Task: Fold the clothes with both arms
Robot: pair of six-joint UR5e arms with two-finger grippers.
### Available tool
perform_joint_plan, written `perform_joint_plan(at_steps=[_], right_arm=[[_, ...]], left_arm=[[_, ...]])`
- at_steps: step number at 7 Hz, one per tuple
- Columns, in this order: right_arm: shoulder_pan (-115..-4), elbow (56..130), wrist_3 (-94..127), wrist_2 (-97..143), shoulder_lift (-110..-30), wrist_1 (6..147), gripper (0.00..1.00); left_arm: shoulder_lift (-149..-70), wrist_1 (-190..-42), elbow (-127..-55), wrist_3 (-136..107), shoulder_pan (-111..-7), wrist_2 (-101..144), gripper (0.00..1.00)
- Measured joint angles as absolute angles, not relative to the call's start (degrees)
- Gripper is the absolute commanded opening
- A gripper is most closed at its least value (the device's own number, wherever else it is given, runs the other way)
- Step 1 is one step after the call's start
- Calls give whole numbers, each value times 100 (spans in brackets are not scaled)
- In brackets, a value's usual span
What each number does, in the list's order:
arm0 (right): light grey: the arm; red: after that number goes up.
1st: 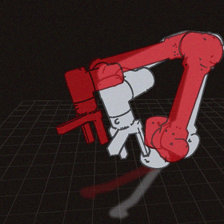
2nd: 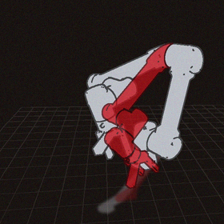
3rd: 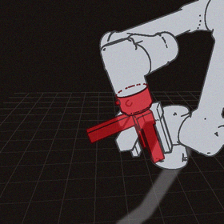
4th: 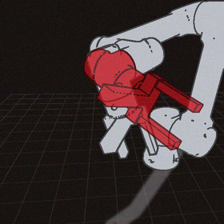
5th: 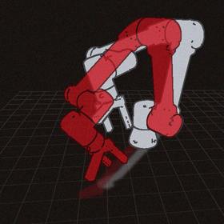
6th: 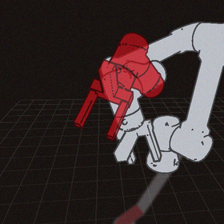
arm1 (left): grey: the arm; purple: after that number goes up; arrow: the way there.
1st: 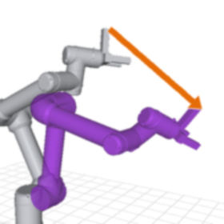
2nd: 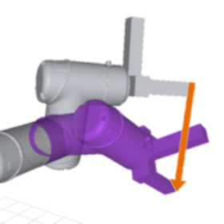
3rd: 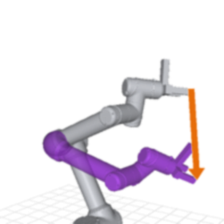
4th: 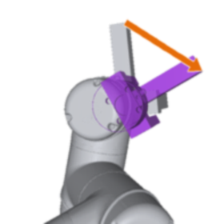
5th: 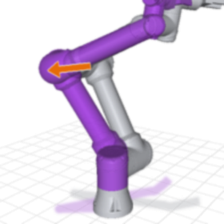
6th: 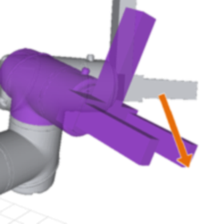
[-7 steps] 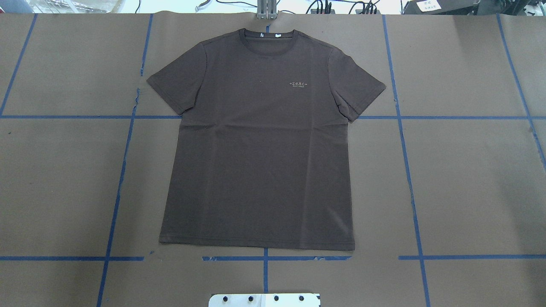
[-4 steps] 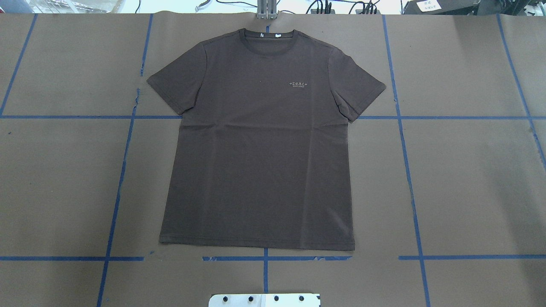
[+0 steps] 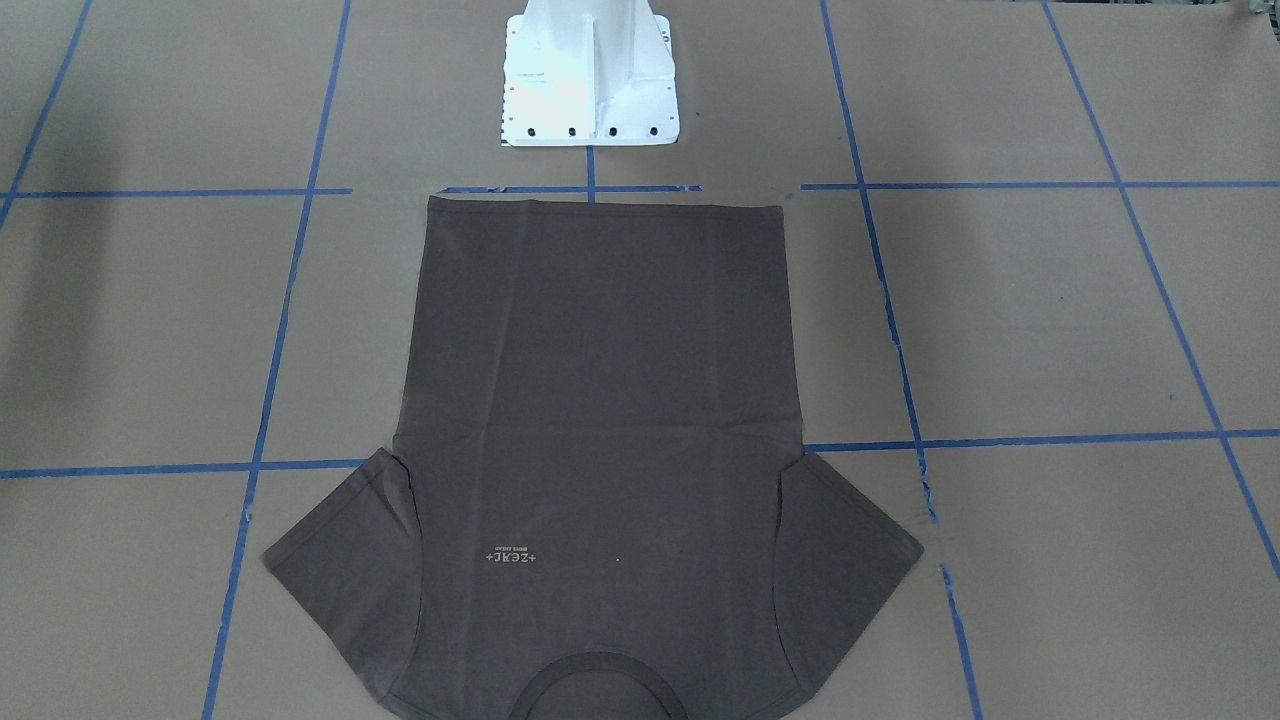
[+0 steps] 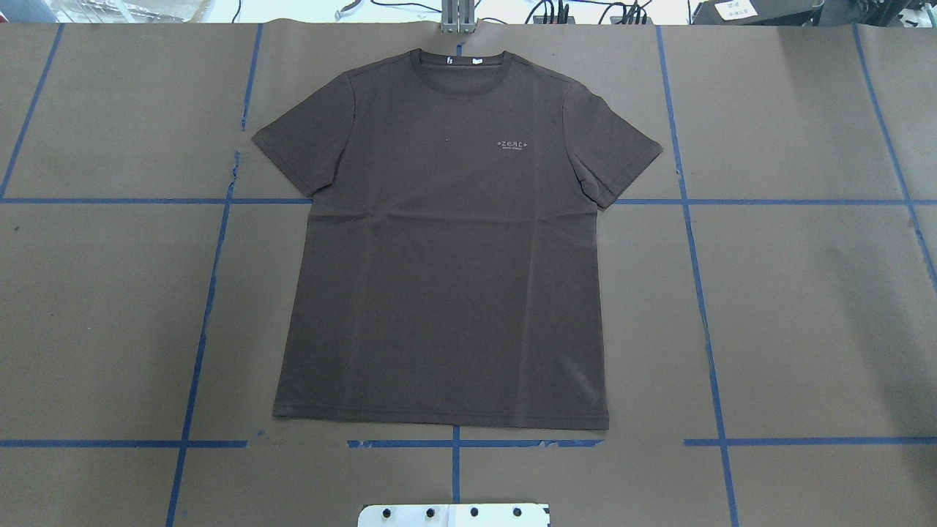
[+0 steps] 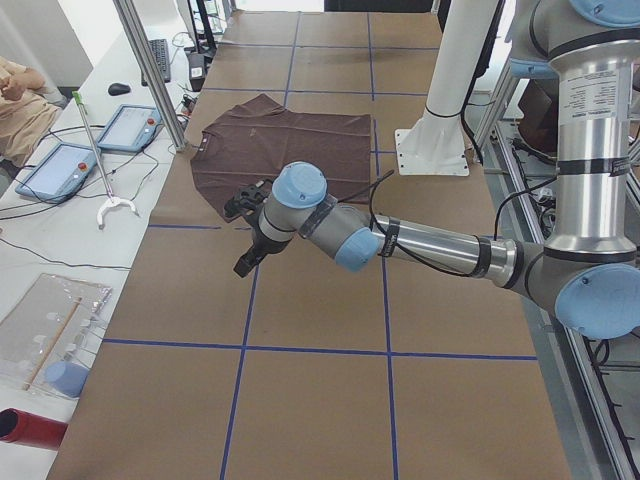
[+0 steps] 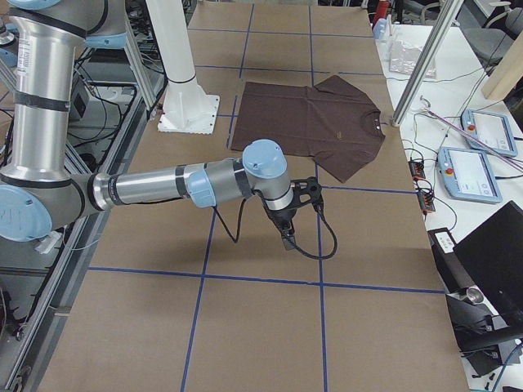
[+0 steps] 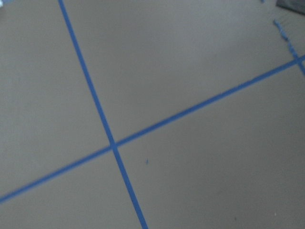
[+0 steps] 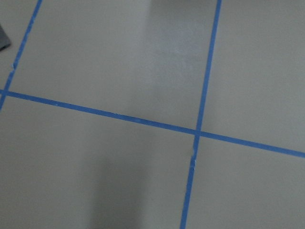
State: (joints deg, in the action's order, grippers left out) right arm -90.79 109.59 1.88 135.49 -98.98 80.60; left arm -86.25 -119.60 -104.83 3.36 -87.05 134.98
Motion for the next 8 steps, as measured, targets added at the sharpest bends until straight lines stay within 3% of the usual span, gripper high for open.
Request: perform_joint_plan(at_steps=[4,8], right_arm=[[-8510,10329,2115,13848,-8424,7640,88],[-6195,8676,5609,11560,-7126,5204,81]], left_arm=[[-8735,-12334,-10455,118,-8701,13517,100],[-8721,-12420,-10454,114,-8699,13520,100]])
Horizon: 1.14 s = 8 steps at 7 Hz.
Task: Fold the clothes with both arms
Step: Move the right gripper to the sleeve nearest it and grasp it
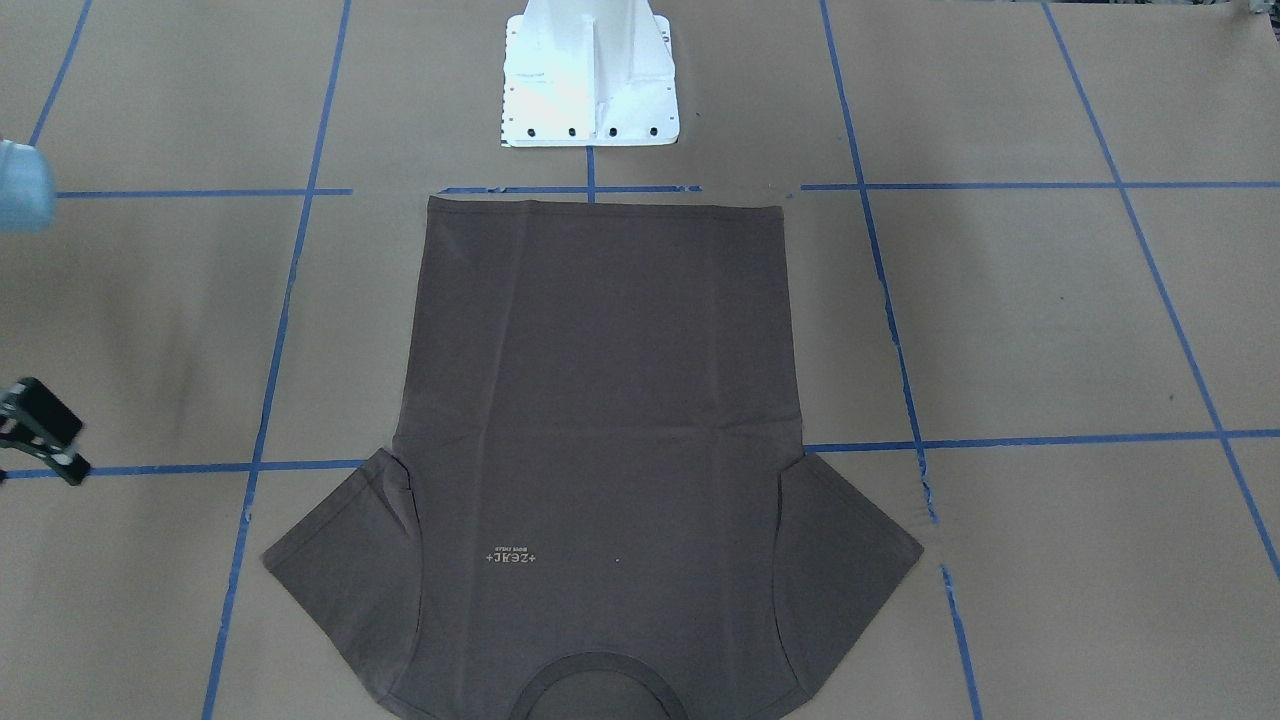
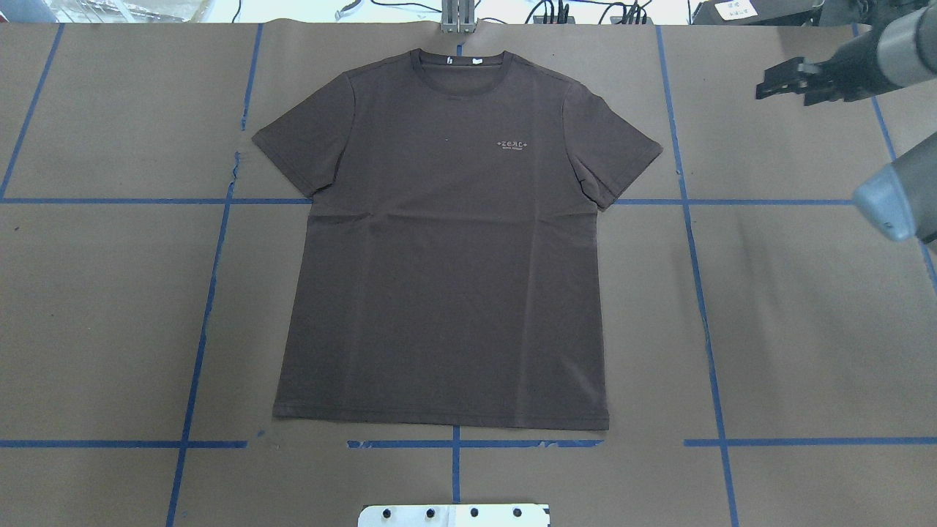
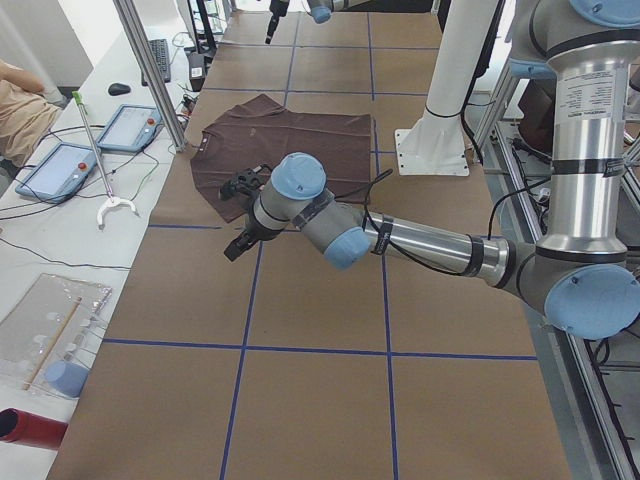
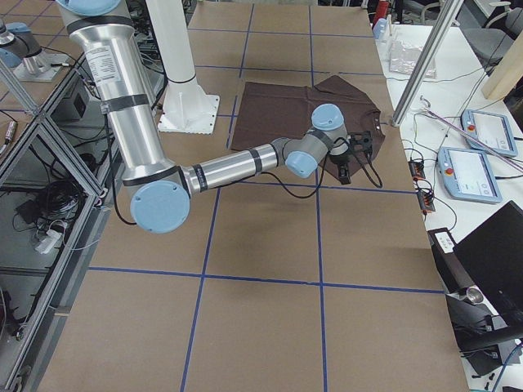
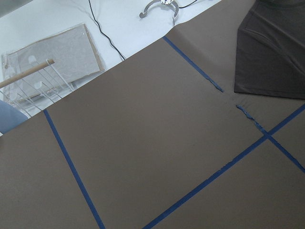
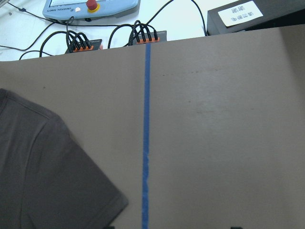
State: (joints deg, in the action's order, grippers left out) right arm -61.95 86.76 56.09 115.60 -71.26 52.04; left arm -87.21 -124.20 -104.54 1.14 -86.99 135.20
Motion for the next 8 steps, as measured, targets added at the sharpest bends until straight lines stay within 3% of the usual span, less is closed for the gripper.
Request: perform_joint_plan(at_steps=[2,8], right_arm=[[-5437,7926,6247,10710,-6679,4647,76],[-4983,6938,6341,10216,-6237,4399,63]], left_arm=[[-8719,-12452,-10444,114,-8694,13518,100],[-8719,-12463,-10441,118,-8697,13517,100]])
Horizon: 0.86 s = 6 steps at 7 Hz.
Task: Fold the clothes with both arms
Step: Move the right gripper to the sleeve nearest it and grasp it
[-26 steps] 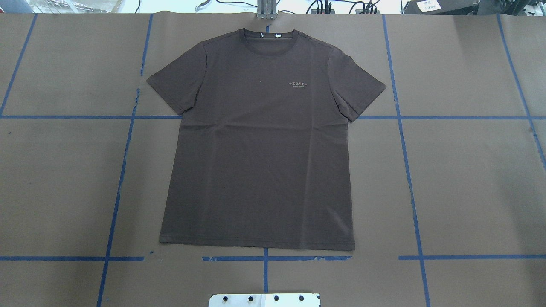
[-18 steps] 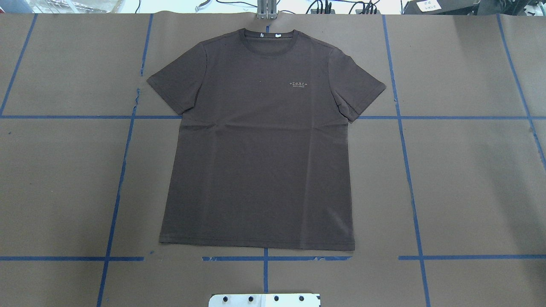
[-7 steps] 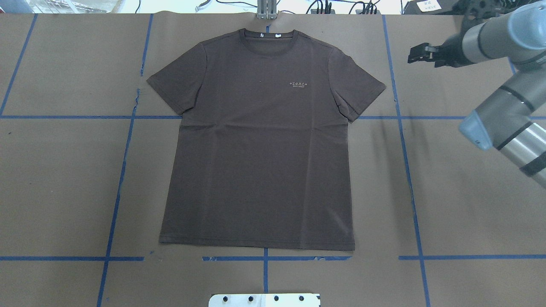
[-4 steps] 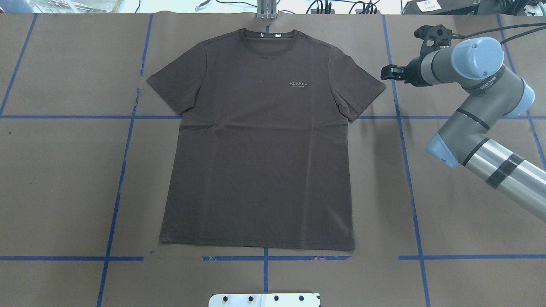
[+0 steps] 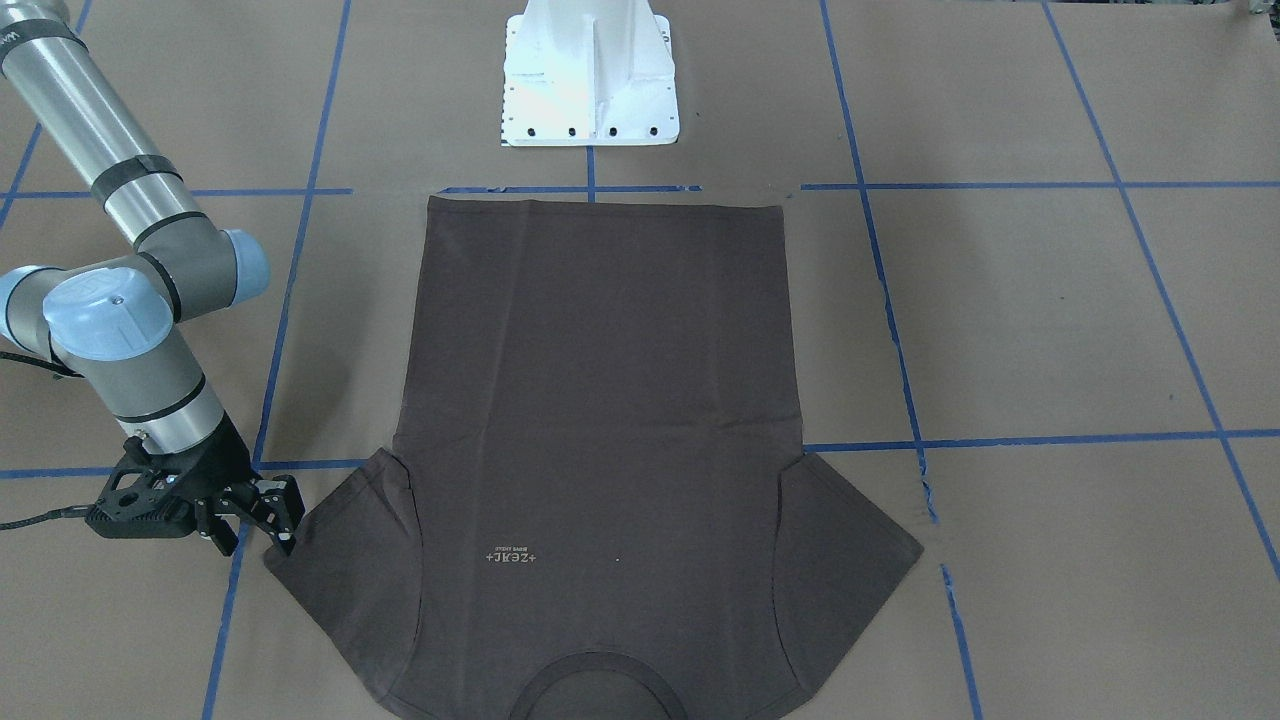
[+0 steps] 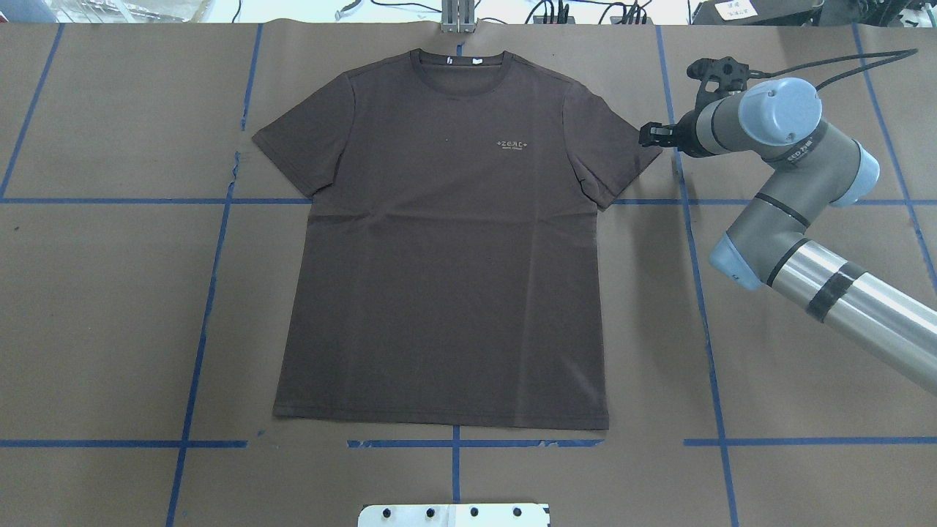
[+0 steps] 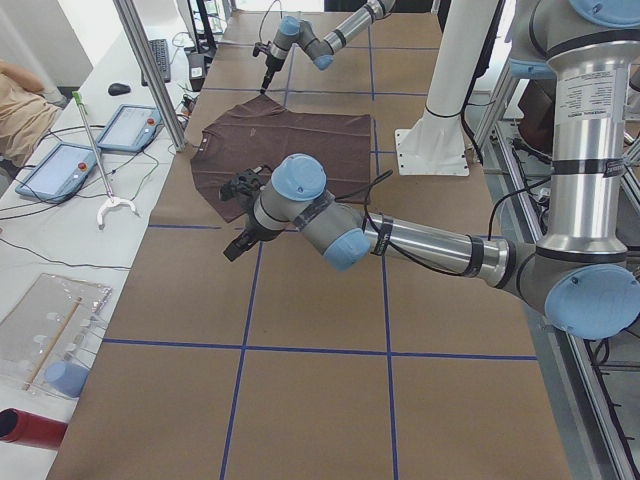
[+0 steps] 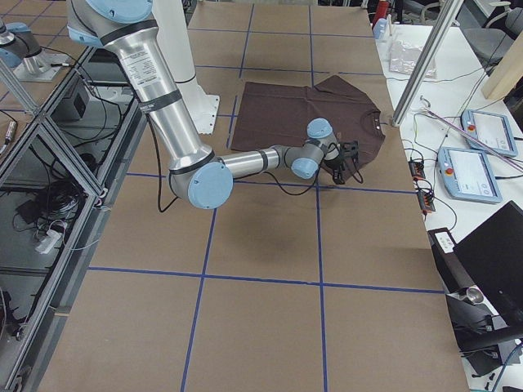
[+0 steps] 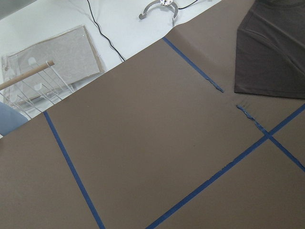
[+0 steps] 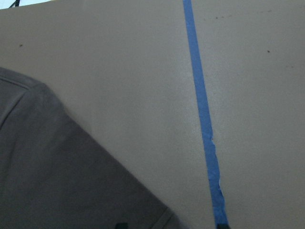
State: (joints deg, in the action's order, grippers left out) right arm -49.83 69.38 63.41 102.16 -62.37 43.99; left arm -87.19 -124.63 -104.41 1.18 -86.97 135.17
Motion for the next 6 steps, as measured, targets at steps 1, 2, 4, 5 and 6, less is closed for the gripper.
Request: perform_joint_plan(at_steps=[1,2,4,5,6], right_arm=[[-4966,6861,6339,10187,-6212,4384,63],[-4962,6798,6339,10149,-6188,4377,61],[-4948,6690,6345,10106,-6124,4357,56],[-4944,6657,6345,10101,-6097,4351,52],[-4938,6643,6346,10100,-6081,4346,38]], left_arm=[[-8719,-12463,-10440,118,-8697,13518,100],[-8719,-12463,-10438,121,-8698,13517,100],[-8719,-12463,-10440,121,-8700,13518,100],[-8719,-12463,-10441,119,-8696,13518,100],[-8719,-12463,-10441,121,-8695,13518,100]])
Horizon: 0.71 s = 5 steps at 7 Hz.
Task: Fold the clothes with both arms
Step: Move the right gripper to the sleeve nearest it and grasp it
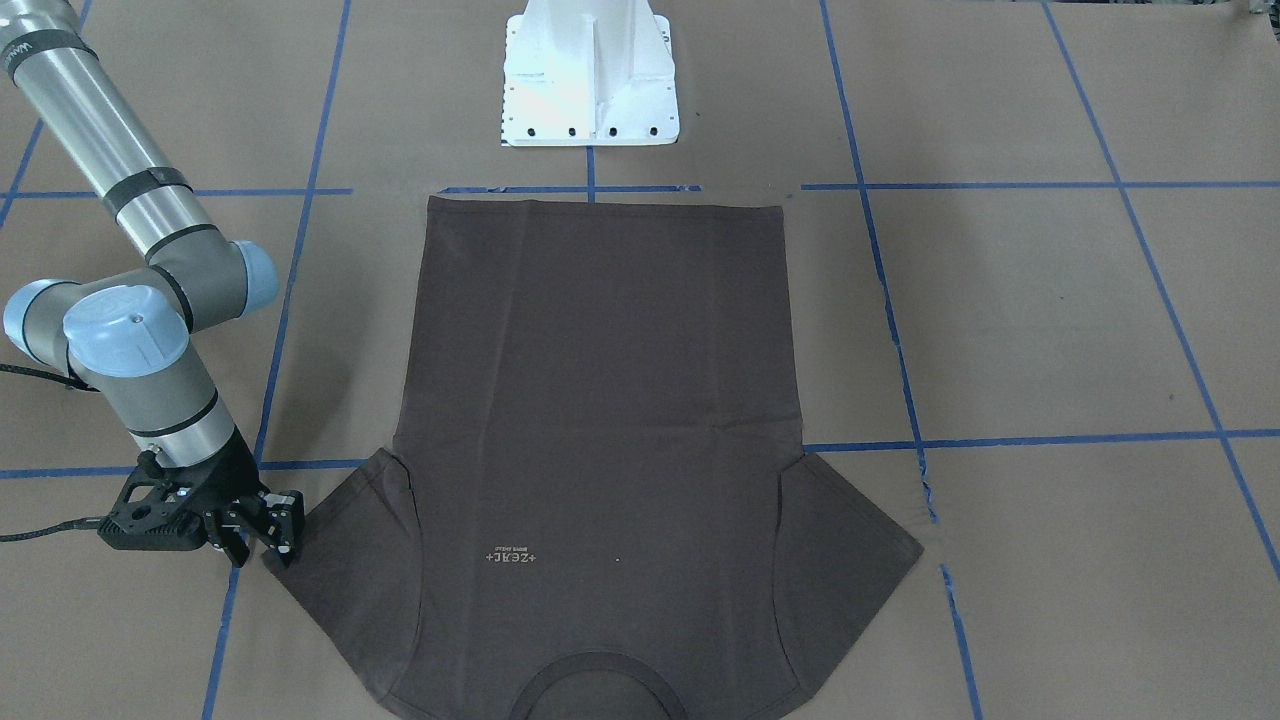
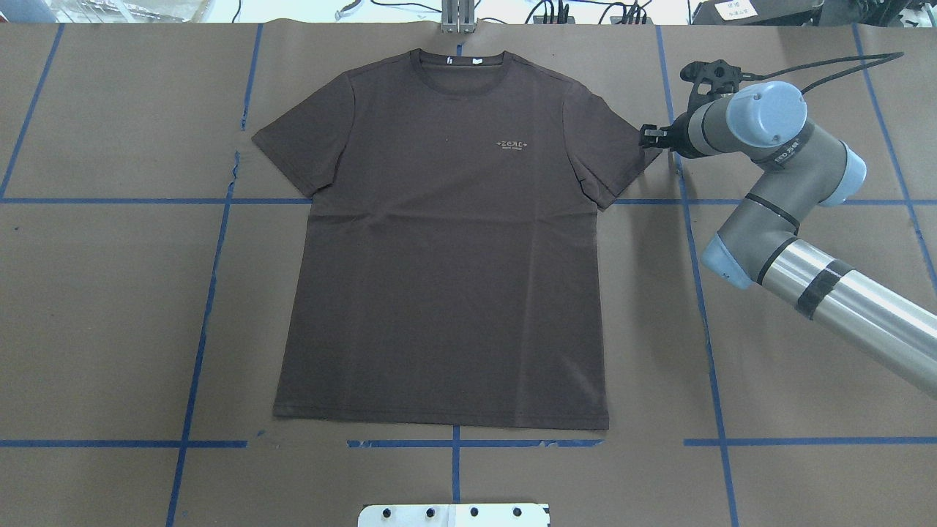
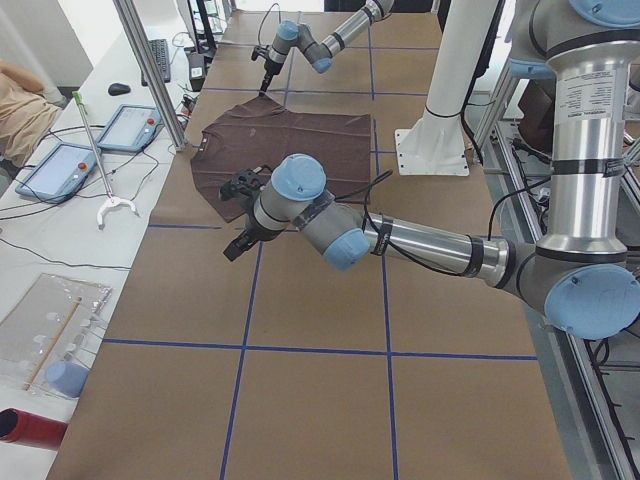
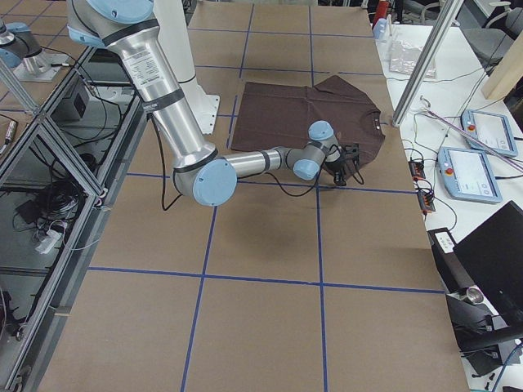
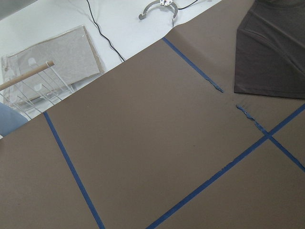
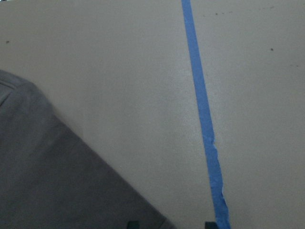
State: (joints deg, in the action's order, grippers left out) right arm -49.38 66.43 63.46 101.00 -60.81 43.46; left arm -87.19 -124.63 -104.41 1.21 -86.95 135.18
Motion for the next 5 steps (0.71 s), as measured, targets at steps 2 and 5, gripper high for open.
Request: perform_joint_plan(at_steps=[2,5], right_arm=[[-4929,6637,6354,10099,-6074,4328,7],[-4910,6652,6359,10099,-6060,4302,0]], left_arm=[[-8713,-12463,-10450,123,-8700,13518,100],[-8703,-12463,-10473,116,-8701,13518,100]])
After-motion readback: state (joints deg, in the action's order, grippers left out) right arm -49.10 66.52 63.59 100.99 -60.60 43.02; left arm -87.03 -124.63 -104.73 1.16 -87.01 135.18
